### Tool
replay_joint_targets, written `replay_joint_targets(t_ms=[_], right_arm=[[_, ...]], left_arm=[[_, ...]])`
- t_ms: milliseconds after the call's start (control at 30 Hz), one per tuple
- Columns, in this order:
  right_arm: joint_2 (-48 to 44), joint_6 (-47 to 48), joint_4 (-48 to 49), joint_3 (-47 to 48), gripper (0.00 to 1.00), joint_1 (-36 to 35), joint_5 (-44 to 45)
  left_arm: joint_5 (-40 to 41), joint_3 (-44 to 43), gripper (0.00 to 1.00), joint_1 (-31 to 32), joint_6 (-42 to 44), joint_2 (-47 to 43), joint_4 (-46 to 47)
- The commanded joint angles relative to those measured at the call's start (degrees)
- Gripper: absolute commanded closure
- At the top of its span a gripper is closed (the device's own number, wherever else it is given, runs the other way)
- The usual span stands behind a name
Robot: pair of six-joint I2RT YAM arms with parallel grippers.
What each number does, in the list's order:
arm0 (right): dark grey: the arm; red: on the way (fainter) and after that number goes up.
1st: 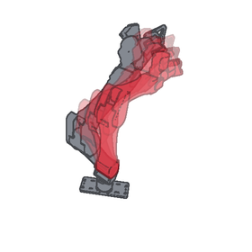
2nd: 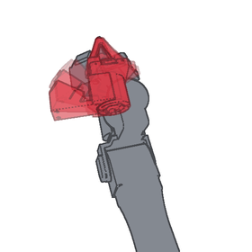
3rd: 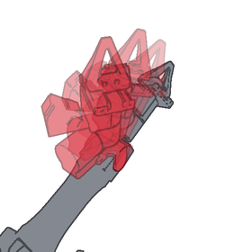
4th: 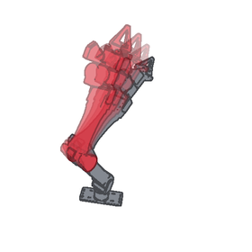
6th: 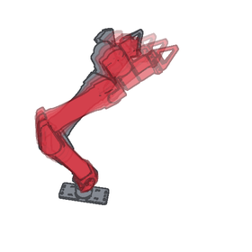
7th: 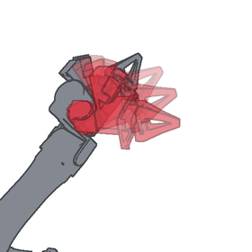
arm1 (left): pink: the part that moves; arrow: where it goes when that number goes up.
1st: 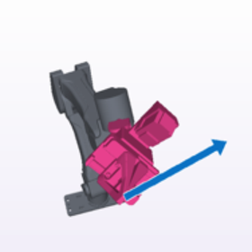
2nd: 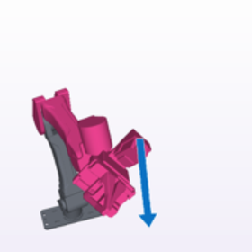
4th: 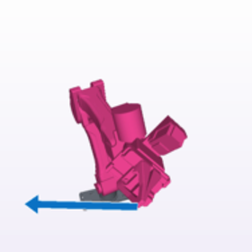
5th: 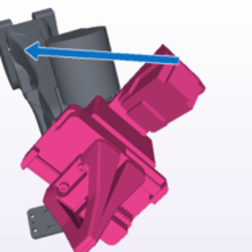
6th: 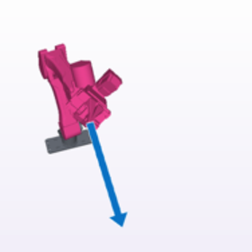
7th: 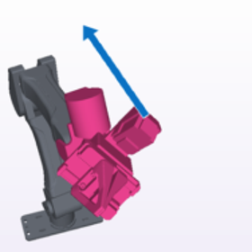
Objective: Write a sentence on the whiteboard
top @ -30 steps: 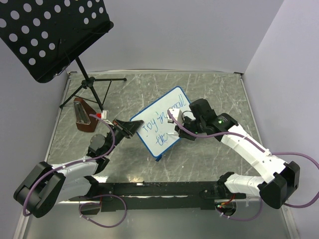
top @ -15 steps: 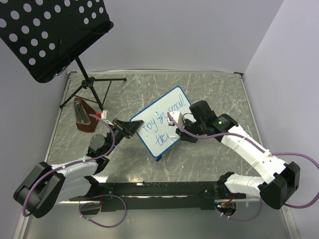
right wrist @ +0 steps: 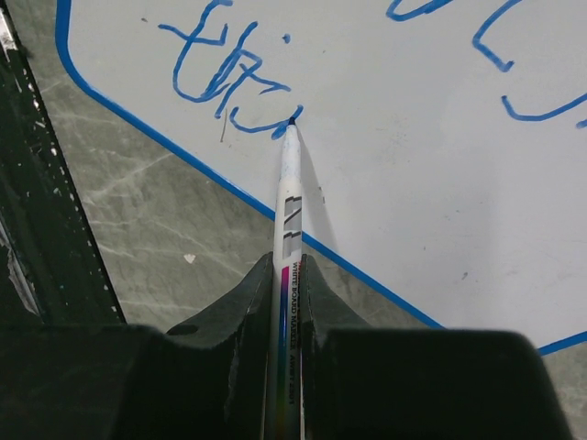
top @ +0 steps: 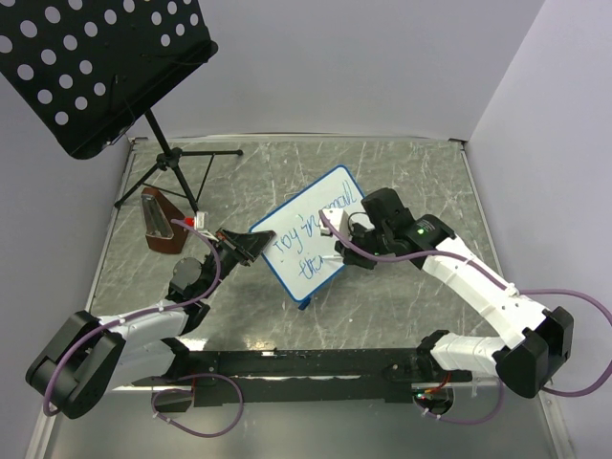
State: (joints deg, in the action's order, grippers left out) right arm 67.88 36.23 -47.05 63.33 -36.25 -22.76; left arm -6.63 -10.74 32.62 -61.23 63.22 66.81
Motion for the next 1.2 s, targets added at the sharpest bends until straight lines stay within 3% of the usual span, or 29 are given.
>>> replay_joint_targets(t_ms=[0, 467, 1167], right_arm=[[0.94, -0.54, 2.84, 3.20, 1.00, -0.22, 1.84], [0.85, -2.74, 4.24, 3.20, 1.00, 1.44, 3.96], [-1.87, -0.02, -1.91, -0.14, 1.00, 1.80, 0.44]], left_arm=[[-0.13, -2.88, 0.99, -0.10, -2.84, -1.70, 13.96], [0.13, -2.18, 0.99, -0.10, -2.66, -2.14, 14.05], [0.04, -2.27, 0.99, -0.19, -2.93, -1.87, 14.58]])
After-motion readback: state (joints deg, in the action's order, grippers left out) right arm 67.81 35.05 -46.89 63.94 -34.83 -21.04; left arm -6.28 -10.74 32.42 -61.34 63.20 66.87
